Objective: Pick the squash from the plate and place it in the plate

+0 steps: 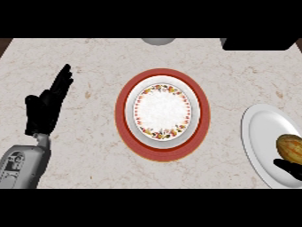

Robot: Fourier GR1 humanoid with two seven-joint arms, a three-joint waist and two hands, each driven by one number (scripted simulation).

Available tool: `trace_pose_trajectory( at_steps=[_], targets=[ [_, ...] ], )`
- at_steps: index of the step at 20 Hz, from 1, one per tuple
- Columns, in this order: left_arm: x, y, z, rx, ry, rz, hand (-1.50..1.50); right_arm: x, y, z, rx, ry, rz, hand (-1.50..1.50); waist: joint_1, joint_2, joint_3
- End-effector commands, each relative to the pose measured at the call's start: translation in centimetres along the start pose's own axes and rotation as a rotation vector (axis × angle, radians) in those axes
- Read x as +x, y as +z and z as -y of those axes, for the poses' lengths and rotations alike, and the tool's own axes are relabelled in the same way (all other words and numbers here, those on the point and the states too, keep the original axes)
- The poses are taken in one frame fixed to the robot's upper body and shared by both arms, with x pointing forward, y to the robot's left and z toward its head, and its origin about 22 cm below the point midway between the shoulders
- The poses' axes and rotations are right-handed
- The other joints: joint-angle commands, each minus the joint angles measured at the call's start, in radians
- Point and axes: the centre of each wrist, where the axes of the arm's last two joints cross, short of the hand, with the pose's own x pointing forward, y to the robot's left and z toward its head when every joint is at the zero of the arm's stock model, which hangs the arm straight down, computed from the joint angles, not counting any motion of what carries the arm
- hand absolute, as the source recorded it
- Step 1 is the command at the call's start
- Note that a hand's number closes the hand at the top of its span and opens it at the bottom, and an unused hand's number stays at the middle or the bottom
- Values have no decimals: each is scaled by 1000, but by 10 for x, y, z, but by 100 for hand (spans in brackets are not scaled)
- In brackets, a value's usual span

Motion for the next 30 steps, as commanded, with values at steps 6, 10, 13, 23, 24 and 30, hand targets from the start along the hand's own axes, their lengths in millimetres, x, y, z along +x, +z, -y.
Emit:
trace_pose_trajectory(
  at_steps=[6, 10, 13, 23, 24, 30],
  targets=[
    [-8, 7, 9, -30, -2, -4, 0, -20, -21, -24, 45, 27, -31, -150, 2, 1, 2],
    [-2, 1, 9, -9, -10, -12, 0, -38, -21, -19, -54, 30, 21, 150, 1, 1, 3],
    [-5, 16, -5, 1, 5, 10, 0, -21, -28, -19, -100, 34, 22, 150, 8, 0, 2],
    [-9, 10, 4, -7, -5, 2, 0, -28, -7, -14, -217, 185, 116, 150, -1, 0, 1],
    [-2, 1, 10, 2, 1, -7, 0, -18, 1, -19, -204, 337, 166, 150, -5, 1, -1],
    [-2, 4, 0, -14, -5, 3, 0, 11, 24, -10, -187, 1023, 446, 150, 9, -4, -7]
  ],
)
